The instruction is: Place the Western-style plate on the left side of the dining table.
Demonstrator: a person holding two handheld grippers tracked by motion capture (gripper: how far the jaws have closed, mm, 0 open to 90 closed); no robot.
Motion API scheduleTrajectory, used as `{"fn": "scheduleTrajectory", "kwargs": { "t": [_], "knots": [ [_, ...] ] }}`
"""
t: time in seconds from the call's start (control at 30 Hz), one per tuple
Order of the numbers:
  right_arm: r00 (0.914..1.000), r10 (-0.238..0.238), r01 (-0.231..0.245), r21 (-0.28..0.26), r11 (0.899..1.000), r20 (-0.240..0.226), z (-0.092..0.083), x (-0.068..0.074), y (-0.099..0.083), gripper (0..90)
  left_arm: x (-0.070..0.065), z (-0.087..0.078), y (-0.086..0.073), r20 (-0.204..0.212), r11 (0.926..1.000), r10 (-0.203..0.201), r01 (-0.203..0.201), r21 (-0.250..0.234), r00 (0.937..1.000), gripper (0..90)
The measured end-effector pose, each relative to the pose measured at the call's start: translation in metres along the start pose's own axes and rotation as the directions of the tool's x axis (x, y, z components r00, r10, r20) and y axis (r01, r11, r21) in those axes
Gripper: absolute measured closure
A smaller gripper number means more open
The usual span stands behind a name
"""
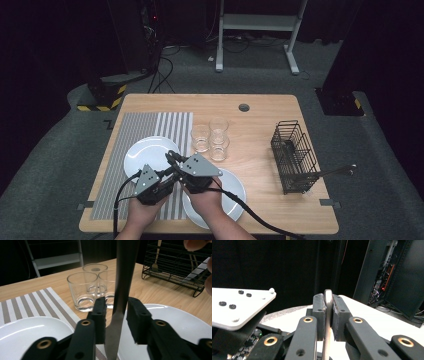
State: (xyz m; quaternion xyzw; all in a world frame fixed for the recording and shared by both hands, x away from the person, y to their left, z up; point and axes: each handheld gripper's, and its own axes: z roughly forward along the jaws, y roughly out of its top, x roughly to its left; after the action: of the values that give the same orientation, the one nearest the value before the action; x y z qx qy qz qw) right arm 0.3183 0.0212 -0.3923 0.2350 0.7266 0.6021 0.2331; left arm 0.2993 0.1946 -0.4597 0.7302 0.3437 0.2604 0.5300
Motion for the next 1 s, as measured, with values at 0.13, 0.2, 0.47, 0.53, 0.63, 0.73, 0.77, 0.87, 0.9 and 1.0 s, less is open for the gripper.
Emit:
{"fn": "scheduleTrajectory", "kwargs": {
  "t": [0.13,0.2,0.47,0.53,0.63,0.73,0.77,0.87,0.9,1.0],
  "knots": [
    [1.0,0.002,-0.002,0.001,1.0,0.0,-0.0001,0.0,0.0001,82.4,-0.0036,0.0011,-0.0013,-0.022,0.9996,0.029,-0.029,-0.005,0.9993,79.0],
    [1.0,0.003,-0.003,0.005,1.0,-0.002,-0.0002,-0.0003,0.0005,82.2,-0.0032,0.0012,-0.0013,-0.02,0.9996,0.028,-0.028,-0.004,0.9994,79.3],
    [0.9997,0.022,-0.022,0.004,1.0,0.01,-0.0032,-0.0023,0.0018,72.2,-0.0009,0.0017,-0.0015,-0.029,0.9999,0.01,-0.011,-0.005,0.9995,79.5],
    [0.9997,0.019,-0.02,0.002,1.0,0.015,-0.0042,-0.0018,0.0013,69.0,-0.0002,0.0018,-0.0015,-0.029,1.0,0.005,-0.005,-0.004,0.9996,79.5],
    [0.9997,0.023,-0.023,0.014,1.0,0.004,-0.0039,-0.0016,0.0003,65.0,0.0002,0.002,-0.0017,-0.03,1.0,-0.001,0.001,-0.008,0.9996,79.5],
    [0.9995,0.032,-0.032,0.036,0.999,0.003,-0.003,-0.0018,-0.0018,61.9,0.0008,0.002,-0.0018,-0.029,1.0,-0.004,0.004,-0.008,0.9996,79.4],
    [0.9996,0.029,-0.029,0.041,0.999,0.005,-0.0027,-0.0022,-0.0023,61.2,0.0011,0.0021,-0.002,-0.028,0.9999,-0.005,0.004,-0.009,0.9996,79.4],
    [0.9995,0.032,-0.032,0.054,0.998,-0.006,-0.0022,-0.0026,-0.0044,60.8,0.002,0.002,-0.0027,-0.025,0.9998,-0.015,0.015,-0.013,0.9996,79.4],
    [0.9995,0.031,-0.03,0.059,0.998,-0.012,-0.0023,-0.0023,-0.005,60.8,0.0023,0.0021,-0.0029,-0.024,0.9997,-0.021,0.021,-0.016,0.9995,79.4],
    [0.9993,0.028,-0.026,0.077,0.997,-0.023,-0.0007,-0.0017,-0.0069,60.7,0.004,0.0017,-0.0033,-0.024,0.9995,-0.028,0.028,-0.017,0.9993,79.4]
  ]
}}
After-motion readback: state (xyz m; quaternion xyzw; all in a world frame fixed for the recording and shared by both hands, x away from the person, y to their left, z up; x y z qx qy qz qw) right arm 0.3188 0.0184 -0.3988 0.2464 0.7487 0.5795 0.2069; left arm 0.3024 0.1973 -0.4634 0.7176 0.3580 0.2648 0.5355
